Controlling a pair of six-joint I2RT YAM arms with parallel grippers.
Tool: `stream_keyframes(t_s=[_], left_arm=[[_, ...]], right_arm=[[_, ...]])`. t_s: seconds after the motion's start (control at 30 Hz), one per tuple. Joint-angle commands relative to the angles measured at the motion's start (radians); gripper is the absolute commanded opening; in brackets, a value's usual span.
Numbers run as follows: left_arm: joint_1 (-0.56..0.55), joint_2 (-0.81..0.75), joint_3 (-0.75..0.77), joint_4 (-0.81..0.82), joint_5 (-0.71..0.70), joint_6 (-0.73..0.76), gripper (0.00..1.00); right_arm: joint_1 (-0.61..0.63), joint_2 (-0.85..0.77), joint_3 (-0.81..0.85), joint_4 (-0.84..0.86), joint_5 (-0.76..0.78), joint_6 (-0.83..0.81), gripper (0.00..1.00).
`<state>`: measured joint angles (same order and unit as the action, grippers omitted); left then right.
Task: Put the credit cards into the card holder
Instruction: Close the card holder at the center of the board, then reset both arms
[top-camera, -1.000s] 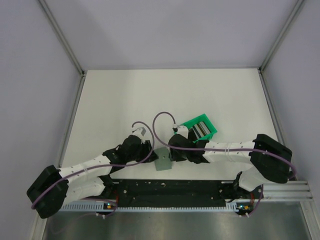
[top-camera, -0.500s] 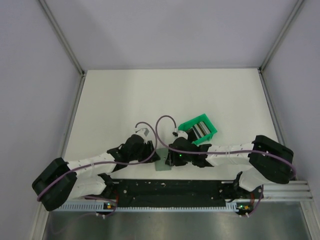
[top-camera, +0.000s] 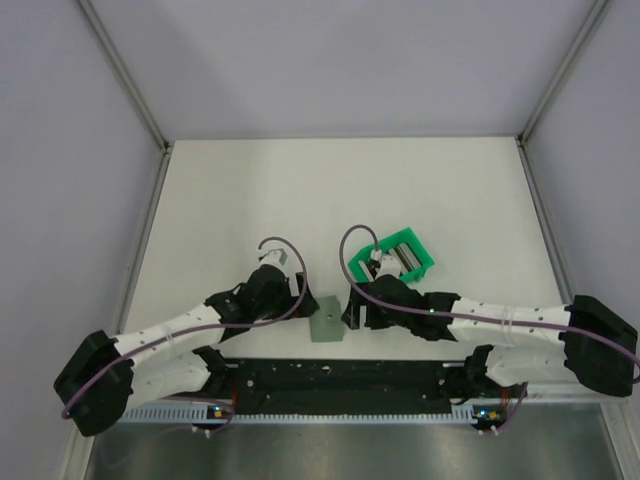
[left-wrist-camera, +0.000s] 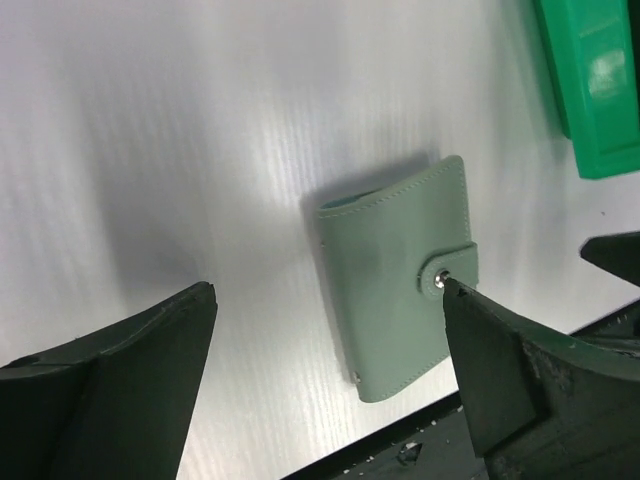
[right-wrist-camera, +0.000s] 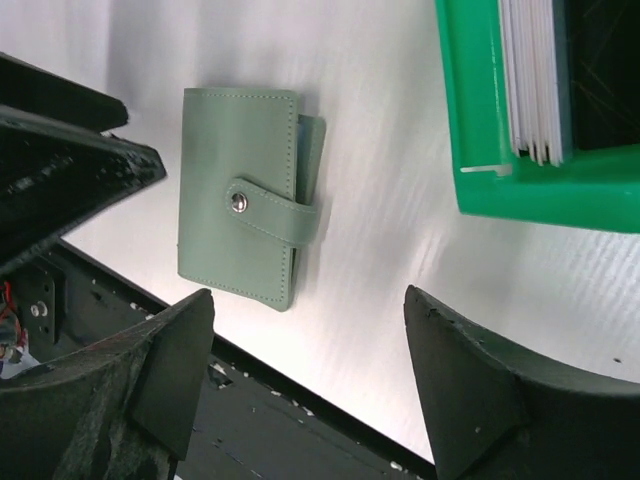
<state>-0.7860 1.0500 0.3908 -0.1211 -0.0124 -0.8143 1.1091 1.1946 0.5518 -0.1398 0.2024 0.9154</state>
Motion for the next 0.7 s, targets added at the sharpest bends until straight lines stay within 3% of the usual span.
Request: stream_keyframes(t_s=[0.0,0.1,0.4,0.67], left_arm=[[0.017,-0.079,0.065,-0.175,-0.162,-0.005,0.98],[0.065,-0.097,0.086,-0.210,-0.189,0.006,0.99],[0.373,-0.117,0.154,-0.236,-0.026,0.125,0.98],[0.612,-0.076,0.253,-0.296,0.042,0.208,0.98]], right_arm=[[-0.011,-0.076,0.023,-0.069,0.057,-0.044,0.78],[-0.021,-0.124,0.049,-0.109,0.095,-0.067,0.81],[-0.146,-0.219,0.197,-0.291,0.202,-0.151,0.92],[-0.506,-0.427,0.204,-0.405,0.206,-0.225,0.98]])
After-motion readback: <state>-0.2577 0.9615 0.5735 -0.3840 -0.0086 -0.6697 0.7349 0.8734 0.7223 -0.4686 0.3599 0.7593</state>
